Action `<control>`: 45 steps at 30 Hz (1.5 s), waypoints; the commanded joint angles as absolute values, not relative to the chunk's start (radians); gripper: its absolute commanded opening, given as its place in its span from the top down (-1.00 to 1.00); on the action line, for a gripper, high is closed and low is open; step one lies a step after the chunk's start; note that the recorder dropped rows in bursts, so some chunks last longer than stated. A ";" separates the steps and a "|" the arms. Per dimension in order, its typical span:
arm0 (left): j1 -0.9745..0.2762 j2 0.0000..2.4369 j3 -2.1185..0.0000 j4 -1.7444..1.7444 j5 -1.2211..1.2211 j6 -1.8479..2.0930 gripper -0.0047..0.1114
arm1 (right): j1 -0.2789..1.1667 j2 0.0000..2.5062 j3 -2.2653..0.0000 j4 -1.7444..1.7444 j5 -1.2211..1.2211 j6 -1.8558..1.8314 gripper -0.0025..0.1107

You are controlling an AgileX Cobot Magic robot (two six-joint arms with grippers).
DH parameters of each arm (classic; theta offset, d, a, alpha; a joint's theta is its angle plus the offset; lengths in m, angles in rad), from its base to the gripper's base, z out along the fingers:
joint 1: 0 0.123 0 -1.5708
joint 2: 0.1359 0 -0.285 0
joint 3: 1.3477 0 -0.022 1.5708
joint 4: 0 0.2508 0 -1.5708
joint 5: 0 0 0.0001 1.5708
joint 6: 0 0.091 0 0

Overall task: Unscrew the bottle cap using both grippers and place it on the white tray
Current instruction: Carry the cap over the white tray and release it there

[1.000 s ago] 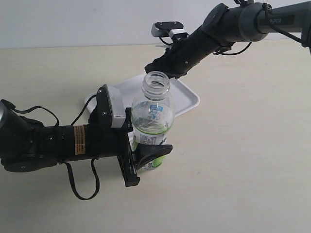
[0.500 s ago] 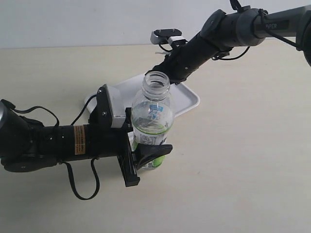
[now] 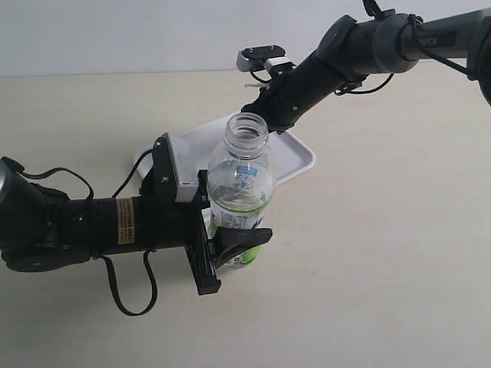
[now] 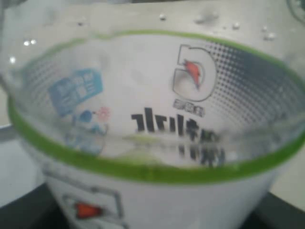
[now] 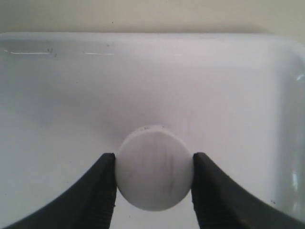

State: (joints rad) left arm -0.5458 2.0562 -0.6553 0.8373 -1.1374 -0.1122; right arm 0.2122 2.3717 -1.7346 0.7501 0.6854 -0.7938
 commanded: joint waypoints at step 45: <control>-0.548 2.132 -0.735 0.833 -1.164 -0.108 0.19 | 0.149 2.248 -1.744 0.255 0.783 -0.442 -0.38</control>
State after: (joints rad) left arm -0.5458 2.1336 -0.7306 0.8137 -1.1395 -0.1078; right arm 0.1527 2.2600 -1.7369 0.2554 0.7712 -0.4360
